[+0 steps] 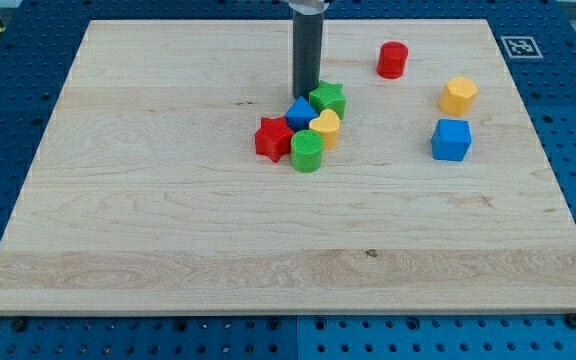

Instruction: Point at the red circle

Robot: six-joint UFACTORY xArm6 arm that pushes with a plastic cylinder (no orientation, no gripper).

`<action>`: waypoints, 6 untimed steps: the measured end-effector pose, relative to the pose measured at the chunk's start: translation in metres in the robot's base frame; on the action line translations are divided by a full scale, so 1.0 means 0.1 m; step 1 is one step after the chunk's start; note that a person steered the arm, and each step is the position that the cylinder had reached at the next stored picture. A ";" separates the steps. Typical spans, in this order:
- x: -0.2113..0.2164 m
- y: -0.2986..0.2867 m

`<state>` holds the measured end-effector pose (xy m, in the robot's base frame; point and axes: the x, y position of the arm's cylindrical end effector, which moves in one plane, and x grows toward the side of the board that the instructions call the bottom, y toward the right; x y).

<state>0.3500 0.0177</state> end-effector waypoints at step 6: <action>-1.12 1.03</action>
